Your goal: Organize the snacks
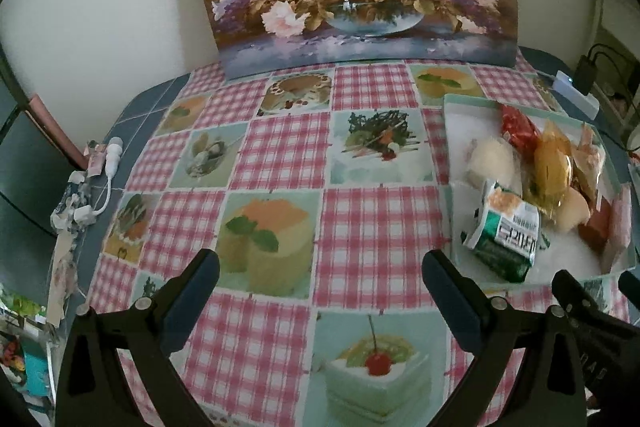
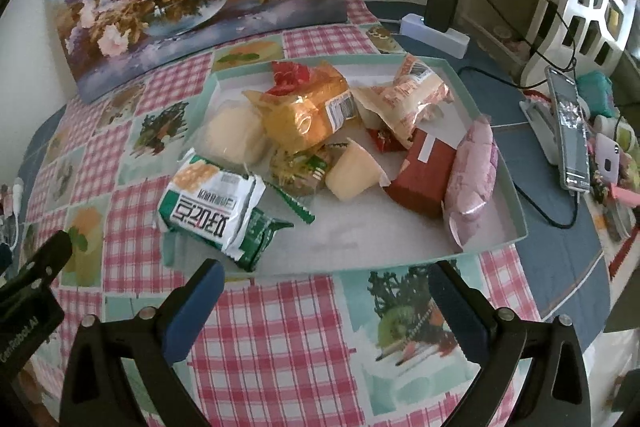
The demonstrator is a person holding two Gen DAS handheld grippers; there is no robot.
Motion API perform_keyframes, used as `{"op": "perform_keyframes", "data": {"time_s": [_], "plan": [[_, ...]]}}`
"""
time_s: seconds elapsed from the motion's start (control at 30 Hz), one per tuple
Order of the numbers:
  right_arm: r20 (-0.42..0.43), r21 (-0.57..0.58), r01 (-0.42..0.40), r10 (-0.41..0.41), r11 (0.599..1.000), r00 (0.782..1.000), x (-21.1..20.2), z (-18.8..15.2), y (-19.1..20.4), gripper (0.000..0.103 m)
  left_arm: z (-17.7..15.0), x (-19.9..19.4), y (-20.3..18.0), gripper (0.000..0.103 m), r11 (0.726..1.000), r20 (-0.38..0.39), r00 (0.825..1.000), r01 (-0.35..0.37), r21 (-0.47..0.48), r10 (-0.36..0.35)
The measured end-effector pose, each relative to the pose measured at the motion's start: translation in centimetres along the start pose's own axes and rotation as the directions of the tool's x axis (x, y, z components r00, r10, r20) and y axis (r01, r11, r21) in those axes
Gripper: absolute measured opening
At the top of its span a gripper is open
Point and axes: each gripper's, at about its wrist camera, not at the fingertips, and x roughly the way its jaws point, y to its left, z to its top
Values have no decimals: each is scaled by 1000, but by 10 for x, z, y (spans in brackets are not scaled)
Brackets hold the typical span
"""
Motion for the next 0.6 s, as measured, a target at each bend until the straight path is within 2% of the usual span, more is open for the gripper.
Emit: {"op": "perform_keyframes", "data": {"time_s": [0.6], "plan": [[24, -42, 14, -13, 999, 1000, -13, -12, 10, 103, -18, -1, 13, 101, 1000, -31, 999, 7, -8, -7]]}}
